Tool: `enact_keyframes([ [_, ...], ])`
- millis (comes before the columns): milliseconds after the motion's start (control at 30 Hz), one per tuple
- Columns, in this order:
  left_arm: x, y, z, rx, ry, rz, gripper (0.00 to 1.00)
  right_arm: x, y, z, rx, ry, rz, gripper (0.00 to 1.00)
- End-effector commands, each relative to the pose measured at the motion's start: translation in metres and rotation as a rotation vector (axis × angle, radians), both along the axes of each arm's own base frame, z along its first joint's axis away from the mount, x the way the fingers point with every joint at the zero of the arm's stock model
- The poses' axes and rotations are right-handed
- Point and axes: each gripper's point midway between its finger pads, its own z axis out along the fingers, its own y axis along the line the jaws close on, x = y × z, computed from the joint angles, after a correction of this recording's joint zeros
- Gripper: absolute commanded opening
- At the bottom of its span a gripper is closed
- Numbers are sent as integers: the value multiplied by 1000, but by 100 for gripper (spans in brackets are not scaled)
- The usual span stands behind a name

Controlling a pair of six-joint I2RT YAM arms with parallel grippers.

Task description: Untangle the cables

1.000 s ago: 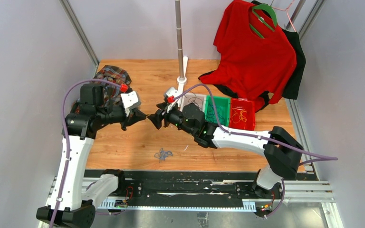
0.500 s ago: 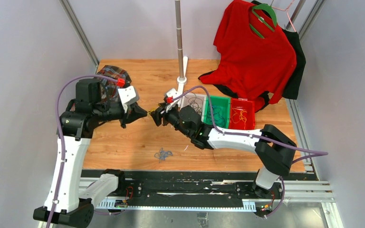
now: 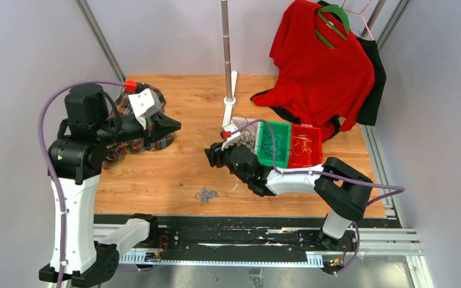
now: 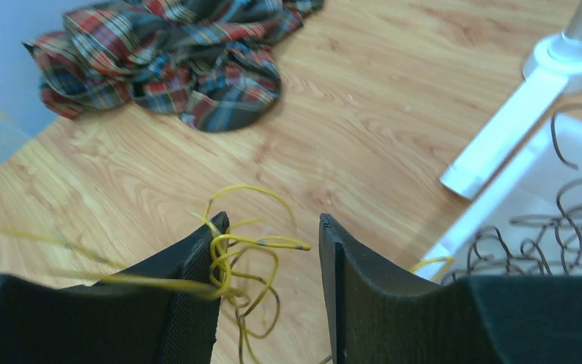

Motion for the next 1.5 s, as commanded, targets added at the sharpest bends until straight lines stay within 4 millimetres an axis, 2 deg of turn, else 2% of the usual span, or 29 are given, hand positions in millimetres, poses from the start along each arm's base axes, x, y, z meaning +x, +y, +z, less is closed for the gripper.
enact_keyframes([
  [0,-5,1,44,-26,-113,16,0,4,-25,-20,-12,44,-78,46],
  [267,2,16,123,-23,-350,133,1,-12,-37,-42,-5,105,-56,45],
  [367,6,21,144,-23,-415,166,0,-17,-40,-49,-12,119,-50,43],
  [467,8,24,155,-18,-455,184,0,-21,-41,-50,-16,121,-41,41],
  [533,9,23,153,-12,-455,182,0,-23,-41,-39,-5,93,-27,42],
  [600,10,23,144,2,-440,171,0,-26,-39,-14,29,55,-1,47],
  [700,9,21,125,20,-407,151,0,-32,-35,37,71,-22,57,59],
  [800,9,17,105,29,-361,116,0,-40,-32,91,94,-112,125,67],
  [867,6,14,97,29,-343,90,0,-49,-28,124,105,-169,187,69],
  [967,4,10,87,28,-322,55,0,-62,-17,163,79,-230,299,69],
  [1100,3,8,79,27,-300,37,0,-74,1,183,68,-261,398,70],
  [1333,3,10,76,42,-311,48,0,-99,33,184,141,-250,540,70],
  [1467,-1,10,77,38,-320,42,0,-100,44,183,185,-232,552,69],
])
